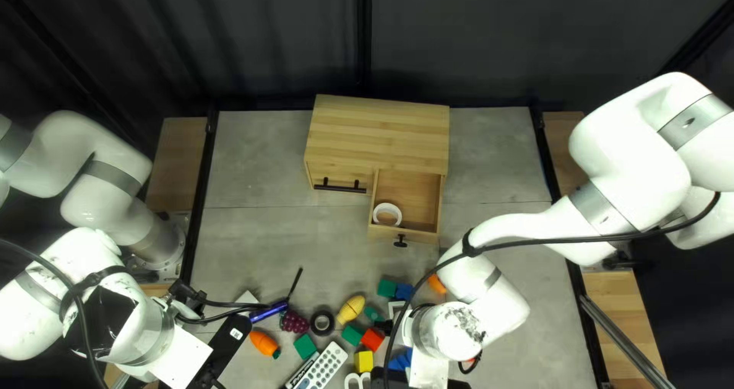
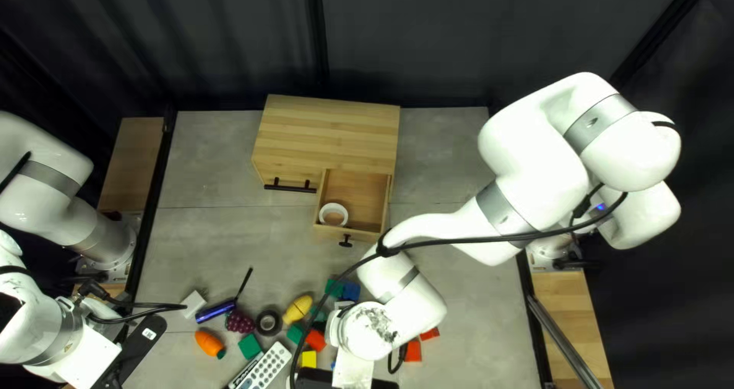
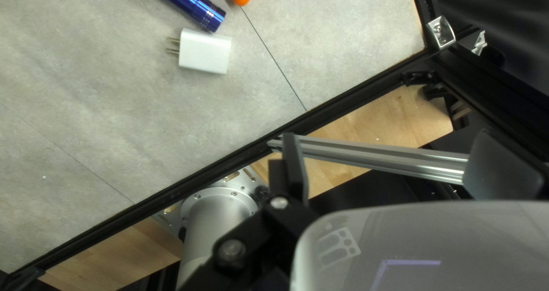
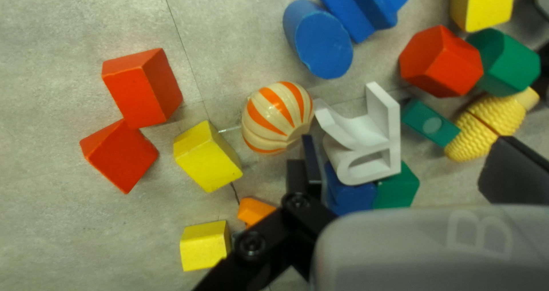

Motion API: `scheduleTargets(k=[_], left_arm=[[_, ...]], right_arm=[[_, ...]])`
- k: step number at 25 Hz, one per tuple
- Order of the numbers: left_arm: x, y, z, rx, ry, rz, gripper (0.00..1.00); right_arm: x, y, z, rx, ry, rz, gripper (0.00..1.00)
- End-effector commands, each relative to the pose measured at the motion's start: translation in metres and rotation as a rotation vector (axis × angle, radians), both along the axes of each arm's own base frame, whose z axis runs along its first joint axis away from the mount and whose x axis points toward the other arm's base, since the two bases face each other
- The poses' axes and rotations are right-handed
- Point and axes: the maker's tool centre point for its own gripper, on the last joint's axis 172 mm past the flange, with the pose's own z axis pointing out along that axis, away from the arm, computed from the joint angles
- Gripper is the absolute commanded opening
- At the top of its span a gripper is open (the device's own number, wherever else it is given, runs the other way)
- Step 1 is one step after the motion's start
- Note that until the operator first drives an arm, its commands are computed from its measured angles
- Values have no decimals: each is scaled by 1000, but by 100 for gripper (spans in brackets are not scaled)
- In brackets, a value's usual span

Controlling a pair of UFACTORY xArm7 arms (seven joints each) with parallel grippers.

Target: Open drawers and place objects into drawer and close

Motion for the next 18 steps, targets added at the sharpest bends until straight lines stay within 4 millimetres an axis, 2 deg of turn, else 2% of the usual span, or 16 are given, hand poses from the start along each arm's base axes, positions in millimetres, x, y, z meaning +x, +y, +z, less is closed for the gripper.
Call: scheduleTargets(k=[1,18], left_arm=[[0,0,0,0,0,0,100],[0,0,0,0,0,0,100]], right_arm=[[6,-4,-13,23,22,37,100],[10,-13,-25,50,69,90,100]])
